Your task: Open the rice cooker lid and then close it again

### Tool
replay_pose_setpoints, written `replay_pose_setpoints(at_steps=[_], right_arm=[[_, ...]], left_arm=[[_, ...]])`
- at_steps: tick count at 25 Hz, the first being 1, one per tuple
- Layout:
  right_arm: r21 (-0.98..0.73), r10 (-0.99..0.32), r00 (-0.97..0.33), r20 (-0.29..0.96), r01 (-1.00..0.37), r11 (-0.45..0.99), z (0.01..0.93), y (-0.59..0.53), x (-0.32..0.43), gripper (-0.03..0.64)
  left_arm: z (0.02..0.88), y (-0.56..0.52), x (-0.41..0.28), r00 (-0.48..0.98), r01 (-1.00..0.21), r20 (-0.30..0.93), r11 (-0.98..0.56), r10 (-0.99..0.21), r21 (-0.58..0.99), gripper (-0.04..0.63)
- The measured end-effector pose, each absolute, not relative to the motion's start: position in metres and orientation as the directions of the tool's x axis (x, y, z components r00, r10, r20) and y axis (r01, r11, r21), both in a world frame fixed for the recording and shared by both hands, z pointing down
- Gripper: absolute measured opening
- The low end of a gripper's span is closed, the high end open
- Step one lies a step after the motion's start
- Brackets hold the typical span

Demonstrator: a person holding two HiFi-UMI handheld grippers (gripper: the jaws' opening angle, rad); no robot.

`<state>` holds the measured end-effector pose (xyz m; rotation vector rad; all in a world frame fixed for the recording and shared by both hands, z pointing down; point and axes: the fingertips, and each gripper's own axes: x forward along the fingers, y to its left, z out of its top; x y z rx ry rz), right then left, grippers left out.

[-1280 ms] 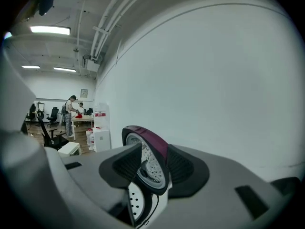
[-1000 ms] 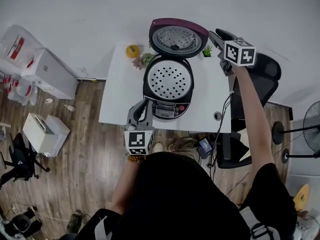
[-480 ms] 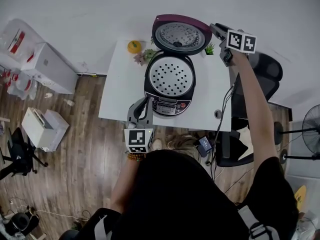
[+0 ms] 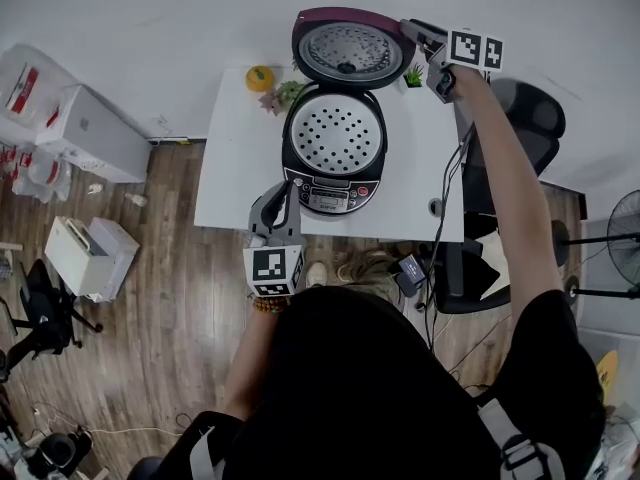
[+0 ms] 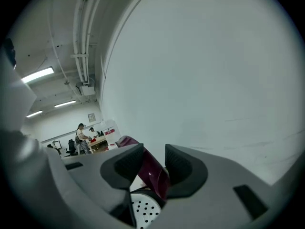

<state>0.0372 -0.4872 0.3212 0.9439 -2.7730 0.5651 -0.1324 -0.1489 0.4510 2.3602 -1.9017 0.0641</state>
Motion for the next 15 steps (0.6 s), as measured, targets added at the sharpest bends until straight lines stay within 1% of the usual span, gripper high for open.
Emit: replay_pose_setpoints(at_steps=[6,10,15], right_arm=[[-0.380,-0.548,-0.800,0.243,-0.598,0.706,0.3228,-0.4889,0.0374,0.144],[-0.347,-0.549,-0.787,0.282,-0.617,0.706,0.3230,-0.4891,0.0358,0.144],[-0.317,-0.568,-0.769,0.294,-0.639,0.701,0.3231,-0.4892,0.0361,0.149]], left_arm=[[0.4541,-0.1516,-0.1329,0.223,-0.974,0.111,-0.218,-0.969,0.056,0.034],[0.4562,-0.1531,-0.1293,0.238,-0.971,0.115,-0.233,-0.964,0.054,0.034],[0.4578,-0.1551,-0.1287,0.250,-0.968,0.118,-0.245,-0.961,0.052,0.034]])
